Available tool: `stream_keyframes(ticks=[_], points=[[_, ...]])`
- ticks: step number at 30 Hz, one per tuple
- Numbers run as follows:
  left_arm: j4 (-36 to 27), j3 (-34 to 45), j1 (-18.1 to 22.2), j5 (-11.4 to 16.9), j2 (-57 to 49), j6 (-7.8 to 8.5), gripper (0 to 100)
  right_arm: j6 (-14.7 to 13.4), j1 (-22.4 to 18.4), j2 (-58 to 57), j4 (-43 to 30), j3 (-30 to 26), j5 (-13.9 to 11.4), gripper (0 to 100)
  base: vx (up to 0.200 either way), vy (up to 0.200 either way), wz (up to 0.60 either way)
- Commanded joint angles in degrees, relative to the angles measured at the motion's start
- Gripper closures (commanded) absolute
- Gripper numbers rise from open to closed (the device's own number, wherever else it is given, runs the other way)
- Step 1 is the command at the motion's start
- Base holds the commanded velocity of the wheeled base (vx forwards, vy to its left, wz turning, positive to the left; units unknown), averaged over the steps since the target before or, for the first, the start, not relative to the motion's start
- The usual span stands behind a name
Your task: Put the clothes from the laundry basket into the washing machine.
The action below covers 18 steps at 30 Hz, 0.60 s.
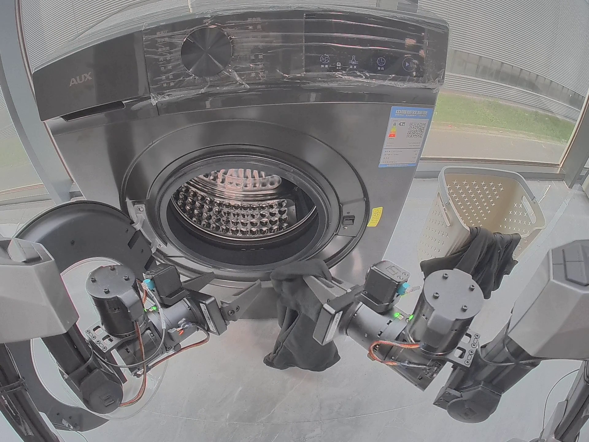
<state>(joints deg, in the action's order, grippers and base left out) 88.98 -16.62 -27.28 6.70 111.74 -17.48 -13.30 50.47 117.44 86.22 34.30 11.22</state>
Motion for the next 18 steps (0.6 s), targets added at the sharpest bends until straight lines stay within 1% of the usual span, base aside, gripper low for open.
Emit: stream_keyframes(ticks=[1,2,5,8,10,11,12,15,18], points=[[0.3,-0.1,0.9,0.1,1.0,-0.01,0,0.0,0.6,-4.9,-0.3,-5.1,-3.3,100,0.0,0.0,0.0],[0.3,-0.1,0.9,0.1,0.9,-0.01,0,0.0,0.6,-5.6,-0.1,-6.6,-4.8,100,0.0,0.0,0.0],[0.3,0.0,0.9,0.1,1.0,0.08,0,0.1,0.6,-6.4,0.3,-8.9,-7.5,100,0.0,0.0,0.0],[0.3,0.2,0.9,0.1,1.0,0.08,0,0.4,0.6,-6.6,0.8,-9.3,-9.1,100,0.0,0.0,0.0],[0.3,0.3,0.9,0.1,1.0,0.08,0,2.0,0.6,-6.6,1.0,-9.2,-10.2,100,0.0,0.0,0.0],[0.3,0.3,0.9,0.1,1.0,0.08,0,2.1,0.6,-6.6,1.0,-9.2,-10.2,100,0.0,0.0,0.0],[0.3,0.4,0.9,0.1,1.0,0.08,0,3.5,0.6,-6.6,1.1,-9.2,-11.4,100,0.0,0.0,0.0],[0.3,0.4,0.9,0.1,1.2,0.08,0,3.8,0.6,-6.6,2.2,-9.3,-12.9,100,0.0,0.0,0.0],[0.3,0.5,0.9,0.1,2.2,0.25,0,3.8,0.5,-6.7,2.4,-9.4,-13.2,100,0.0,0.0,0.0]])
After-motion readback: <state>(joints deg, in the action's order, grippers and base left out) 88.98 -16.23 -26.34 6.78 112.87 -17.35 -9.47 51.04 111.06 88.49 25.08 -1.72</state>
